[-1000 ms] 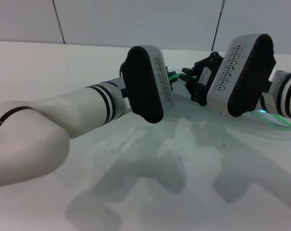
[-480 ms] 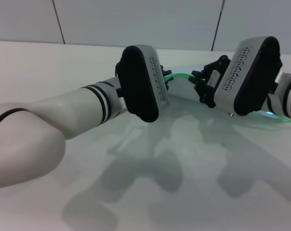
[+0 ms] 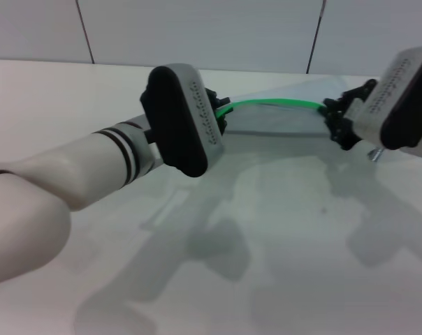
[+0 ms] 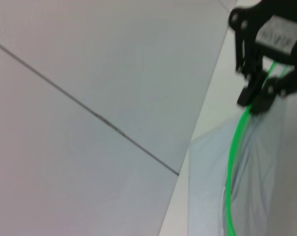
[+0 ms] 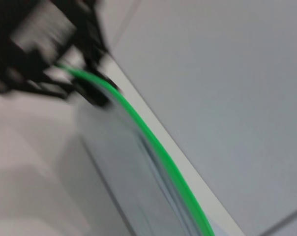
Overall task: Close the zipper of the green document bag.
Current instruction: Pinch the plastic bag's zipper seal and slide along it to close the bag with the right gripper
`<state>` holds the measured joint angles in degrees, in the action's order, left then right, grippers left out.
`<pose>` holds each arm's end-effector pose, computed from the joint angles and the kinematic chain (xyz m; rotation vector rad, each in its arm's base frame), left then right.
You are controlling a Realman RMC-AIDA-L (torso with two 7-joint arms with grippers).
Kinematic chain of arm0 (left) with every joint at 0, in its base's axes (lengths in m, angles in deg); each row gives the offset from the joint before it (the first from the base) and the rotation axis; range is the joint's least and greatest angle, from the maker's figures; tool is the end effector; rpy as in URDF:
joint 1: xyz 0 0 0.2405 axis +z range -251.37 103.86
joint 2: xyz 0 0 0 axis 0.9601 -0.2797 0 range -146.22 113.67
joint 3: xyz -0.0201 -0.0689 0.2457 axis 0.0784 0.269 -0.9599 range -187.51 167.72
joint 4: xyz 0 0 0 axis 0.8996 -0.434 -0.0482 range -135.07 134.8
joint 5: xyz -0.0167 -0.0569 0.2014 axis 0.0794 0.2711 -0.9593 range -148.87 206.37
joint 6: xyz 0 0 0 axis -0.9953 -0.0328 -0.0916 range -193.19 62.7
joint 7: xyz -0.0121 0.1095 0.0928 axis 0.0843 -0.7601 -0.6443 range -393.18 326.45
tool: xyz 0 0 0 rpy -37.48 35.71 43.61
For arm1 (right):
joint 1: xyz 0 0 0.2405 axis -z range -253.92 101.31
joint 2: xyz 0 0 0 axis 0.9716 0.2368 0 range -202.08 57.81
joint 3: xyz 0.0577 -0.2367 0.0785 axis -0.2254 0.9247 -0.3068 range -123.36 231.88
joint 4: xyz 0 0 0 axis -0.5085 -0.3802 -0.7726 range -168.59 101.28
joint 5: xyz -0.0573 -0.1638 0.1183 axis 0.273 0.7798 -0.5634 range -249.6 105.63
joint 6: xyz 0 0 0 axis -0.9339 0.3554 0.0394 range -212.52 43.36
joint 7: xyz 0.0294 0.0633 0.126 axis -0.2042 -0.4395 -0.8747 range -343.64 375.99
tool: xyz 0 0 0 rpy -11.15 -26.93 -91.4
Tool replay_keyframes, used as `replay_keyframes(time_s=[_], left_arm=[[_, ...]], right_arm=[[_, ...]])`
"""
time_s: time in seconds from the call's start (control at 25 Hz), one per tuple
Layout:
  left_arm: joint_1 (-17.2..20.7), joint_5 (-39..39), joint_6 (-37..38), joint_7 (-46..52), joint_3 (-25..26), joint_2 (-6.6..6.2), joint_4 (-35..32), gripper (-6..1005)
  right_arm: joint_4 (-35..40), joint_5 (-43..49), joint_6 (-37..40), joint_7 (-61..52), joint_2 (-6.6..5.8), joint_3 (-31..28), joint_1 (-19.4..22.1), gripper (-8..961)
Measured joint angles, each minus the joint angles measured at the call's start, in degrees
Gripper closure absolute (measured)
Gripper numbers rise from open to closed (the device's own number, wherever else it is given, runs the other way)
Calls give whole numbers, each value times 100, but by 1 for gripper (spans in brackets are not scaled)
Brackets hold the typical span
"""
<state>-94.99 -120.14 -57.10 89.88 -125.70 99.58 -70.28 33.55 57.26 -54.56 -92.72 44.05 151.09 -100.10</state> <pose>-0.1629 0.3729 -0.0667 -2.1967 0.3201 0.0417 0.2010 0.3971 -0.0290 -2.3392 0.0397 -0.0872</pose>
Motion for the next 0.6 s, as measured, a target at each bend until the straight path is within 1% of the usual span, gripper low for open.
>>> replay_keyframes(time_s=[0.08, 0.12, 0.16, 0.32, 0.6], left_arm=[[110, -2, 0, -3, 50, -3, -76, 946], [227, -7, 0, -18, 119, -9, -164, 946], [227, -7, 0, -18, 119, -9, -164, 946], [419, -9, 7, -134, 257, -4, -300, 946], [530, -9, 24, -200, 372, 15, -343, 946]], right_arm=[[-94, 3, 12, 13, 1, -170, 26, 834], [-134, 11, 13, 19, -1, -258, 47, 832], [-163, 30, 14, 22, -1, -333, 70, 830], [-224, 261, 8, 18, 10, -662, 169, 824], [-262, 307, -7, 22, 10, -1019, 227, 811]])
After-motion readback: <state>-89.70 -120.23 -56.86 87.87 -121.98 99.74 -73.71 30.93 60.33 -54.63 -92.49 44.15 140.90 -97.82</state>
